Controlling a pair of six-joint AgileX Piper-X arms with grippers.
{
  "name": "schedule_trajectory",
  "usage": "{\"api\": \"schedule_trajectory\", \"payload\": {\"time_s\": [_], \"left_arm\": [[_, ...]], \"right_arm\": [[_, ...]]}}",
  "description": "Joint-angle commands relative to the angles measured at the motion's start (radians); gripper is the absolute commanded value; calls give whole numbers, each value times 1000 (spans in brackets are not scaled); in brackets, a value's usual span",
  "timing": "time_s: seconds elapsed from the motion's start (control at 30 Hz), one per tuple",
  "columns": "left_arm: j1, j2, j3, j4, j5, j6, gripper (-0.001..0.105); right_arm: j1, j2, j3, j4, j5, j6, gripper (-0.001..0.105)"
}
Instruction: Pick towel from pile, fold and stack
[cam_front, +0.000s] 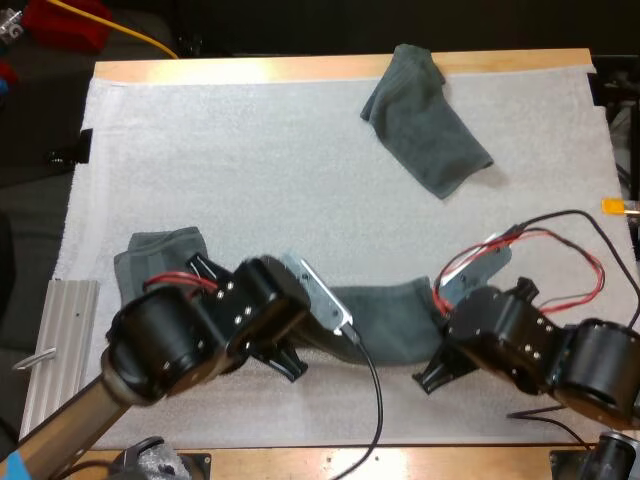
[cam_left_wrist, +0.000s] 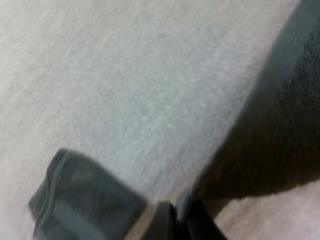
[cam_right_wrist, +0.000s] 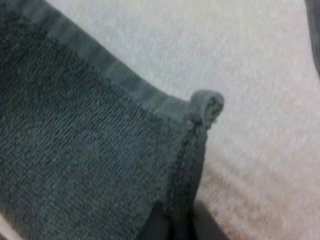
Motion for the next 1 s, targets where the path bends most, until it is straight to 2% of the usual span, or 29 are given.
{"api": "schedule_trajectory", "payload": {"time_s": [0.0, 0.17, 0.33, 0.47, 0.67, 0.87, 0.97], "left_arm": [[-18, -19, -6, 30, -11, -39, 0], [-81, -60, -6, 30, -1, -102, 0], [-108, -77, -3, 30, 57, -157, 0], [-108, -77, 42, 30, 76, -164, 0], [-108, -77, 134, 30, 85, -193, 0], [-108, -66, 139, 0, 39, -181, 0], [-104, -35, 139, -15, 14, -164, 0]], "right_arm": [[27, -10, -20, 34, 28, 24, 1], [136, -12, -59, 89, 95, 97, 1], [214, -12, -69, 141, 112, 198, 1], [241, -12, -51, 147, 128, 230, 1], [241, -12, 21, 137, 131, 232, 1], [241, -10, 91, 50, 205, 224, 1], [212, -10, 121, -8, 245, 186, 1]]}}
